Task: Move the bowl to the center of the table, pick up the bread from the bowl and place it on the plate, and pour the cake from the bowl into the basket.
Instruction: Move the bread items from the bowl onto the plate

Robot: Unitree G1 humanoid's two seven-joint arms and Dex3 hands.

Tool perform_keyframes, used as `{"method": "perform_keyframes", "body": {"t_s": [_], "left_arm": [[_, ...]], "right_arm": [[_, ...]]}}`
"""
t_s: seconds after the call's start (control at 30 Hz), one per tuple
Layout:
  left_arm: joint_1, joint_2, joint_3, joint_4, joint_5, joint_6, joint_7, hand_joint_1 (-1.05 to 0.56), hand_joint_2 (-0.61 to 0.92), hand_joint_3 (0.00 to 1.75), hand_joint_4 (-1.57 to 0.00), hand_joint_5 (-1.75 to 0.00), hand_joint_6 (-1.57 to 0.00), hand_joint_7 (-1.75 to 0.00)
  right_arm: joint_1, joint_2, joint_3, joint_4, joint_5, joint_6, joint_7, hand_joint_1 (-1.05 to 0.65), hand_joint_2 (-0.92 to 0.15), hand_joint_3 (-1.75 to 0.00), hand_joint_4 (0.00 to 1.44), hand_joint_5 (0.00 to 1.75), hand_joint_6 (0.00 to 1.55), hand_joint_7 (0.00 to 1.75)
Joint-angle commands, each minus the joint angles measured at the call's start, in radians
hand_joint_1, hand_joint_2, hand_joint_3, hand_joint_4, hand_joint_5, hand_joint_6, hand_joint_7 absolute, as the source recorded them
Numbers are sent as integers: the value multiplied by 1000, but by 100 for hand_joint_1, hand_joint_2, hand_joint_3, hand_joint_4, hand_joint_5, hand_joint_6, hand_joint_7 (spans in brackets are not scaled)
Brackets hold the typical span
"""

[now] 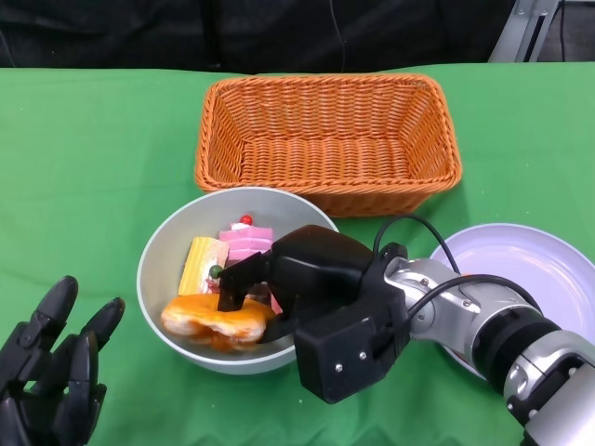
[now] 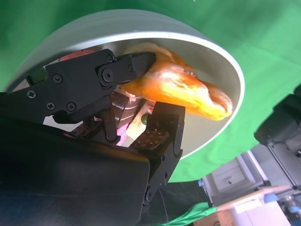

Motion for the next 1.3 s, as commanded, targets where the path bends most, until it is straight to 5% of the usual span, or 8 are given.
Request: {"method": "perform_keyframes", "body": {"t_s": [0.03, 0.17, 0.43, 0.6, 0.93, 1.3], "left_arm": [[-5, 15, 10, 8, -5, -9, -1, -47, 92, 32, -101, 0, -86, 0], [-9, 15, 14, 11, -5, -9, -2, -47, 92, 31, -101, 0, -86, 0], [-13, 20, 17, 15, -16, -2, -13, -46, 92, 31, -100, 0, -86, 0], [-13, 21, 18, 17, -15, 0, -13, -47, 92, 31, -100, 0, -86, 0], [-28, 34, 28, 44, -24, 0, -20, -47, 92, 31, -100, 0, -86, 0], [-52, 44, 43, 77, -59, 11, -55, -46, 92, 30, -99, 0, -85, 0]], "right_arm": [[-2, -1, -44, 6, 42, -22, -1, -6, -92, -36, 77, 139, 80, 97], [-4, 2, -81, 7, 77, -40, 31, -8, -91, -44, 79, 142, 86, 90], [-10, 2, -122, 4, 105, -48, 55, -10, -68, -85, 74, 161, 79, 114], [-4, 4, -144, -3, 132, -42, 86, -9, -67, -85, 77, 153, 82, 106], [5, -22, -236, -55, 244, -48, 223, -10, -58, -104, 68, 174, 74, 121], [44, -49, -289, -137, 317, -54, 303, -8, -62, -97, 70, 175, 71, 127]]}}
